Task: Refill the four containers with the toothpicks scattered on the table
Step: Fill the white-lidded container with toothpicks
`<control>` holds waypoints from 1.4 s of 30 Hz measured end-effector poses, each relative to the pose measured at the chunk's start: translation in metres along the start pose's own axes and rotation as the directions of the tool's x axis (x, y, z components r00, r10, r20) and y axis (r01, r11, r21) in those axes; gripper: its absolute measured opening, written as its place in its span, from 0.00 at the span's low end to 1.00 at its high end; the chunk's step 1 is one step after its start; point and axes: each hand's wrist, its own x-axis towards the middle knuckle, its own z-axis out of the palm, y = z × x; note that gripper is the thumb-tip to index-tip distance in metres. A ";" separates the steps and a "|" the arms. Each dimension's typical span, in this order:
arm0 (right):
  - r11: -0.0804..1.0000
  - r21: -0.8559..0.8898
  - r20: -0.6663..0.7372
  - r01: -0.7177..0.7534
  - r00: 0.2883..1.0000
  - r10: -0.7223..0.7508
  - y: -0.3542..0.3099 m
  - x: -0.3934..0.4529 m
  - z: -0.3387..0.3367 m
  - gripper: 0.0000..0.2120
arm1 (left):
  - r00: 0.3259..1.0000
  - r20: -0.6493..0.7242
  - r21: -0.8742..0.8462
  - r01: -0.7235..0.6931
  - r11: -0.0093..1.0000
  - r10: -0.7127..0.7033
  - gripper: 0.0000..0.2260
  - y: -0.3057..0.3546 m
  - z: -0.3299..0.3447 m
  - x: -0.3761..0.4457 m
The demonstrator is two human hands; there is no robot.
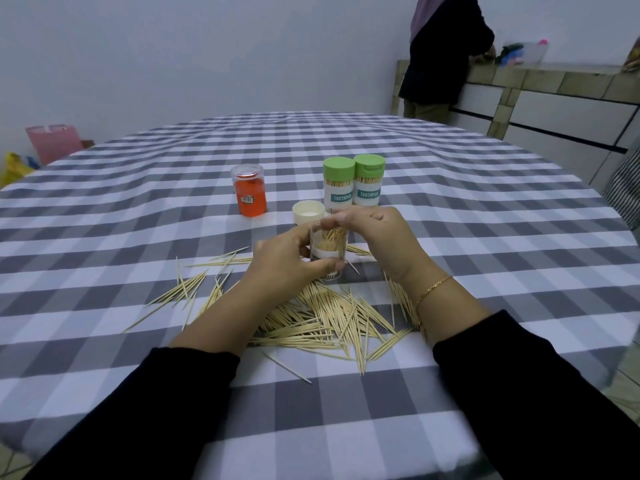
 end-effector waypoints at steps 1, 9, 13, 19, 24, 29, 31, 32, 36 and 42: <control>1.000 -0.008 -0.010 0.002 1.000 -0.002 0.000 -0.001 -0.001 0.10 | 1.000 0.001 0.000 0.001 1.000 -0.001 0.24 -0.001 0.000 0.000; 0.967 -0.193 -0.237 -0.166 0.964 0.118 -0.015 -0.001 -0.020 0.09 | 0.999 0.008 -0.029 0.040 0.999 -0.040 0.30 0.001 0.000 0.001; 0.794 -0.464 -0.302 -0.392 0.913 0.274 -0.024 -0.002 -0.043 0.12 | 0.999 0.013 -0.027 0.048 0.998 -0.047 0.29 0.000 -0.002 0.000; 0.462 -0.754 -0.246 -0.467 0.853 0.461 -0.028 -0.018 -0.071 0.11 | 0.999 0.007 -0.034 0.047 0.998 -0.047 0.28 0.002 -0.003 -0.001; 0.359 -0.832 -0.150 -0.423 0.794 0.589 -0.040 -0.032 -0.089 0.12 | 0.999 0.002 -0.040 0.041 0.998 -0.041 0.29 -0.003 -0.003 0.001; 0.200 -0.907 -0.074 -0.370 0.609 0.790 -0.048 -0.039 -0.094 0.30 | 0.999 -0.002 -0.036 0.054 0.998 -0.054 0.31 -0.006 -0.002 0.003; 0.139 -0.935 -0.099 -0.327 0.615 0.782 -0.045 -0.039 -0.093 0.31 | 0.998 0.003 -0.033 0.057 0.998 -0.057 0.32 -0.008 -0.002 0.004; 0.119 -0.942 -0.112 -0.315 0.627 0.771 -0.043 -0.039 -0.092 0.30 | 0.998 0.005 -0.032 0.060 0.998 -0.060 0.33 -0.009 -0.002 0.005; 0.165 -0.924 -0.126 -0.346 0.682 0.720 -0.035 -0.039 -0.092 0.24 | 0.999 -0.004 -0.048 0.050 0.998 -0.050 0.31 -0.008 -0.001 0.004; 0.396 -0.846 -0.098 -0.358 0.833 0.545 -0.021 -0.040 -0.081 0.07 | 0.999 -0.003 -0.035 0.038 0.999 -0.038 0.31 -0.005 -0.002 0.003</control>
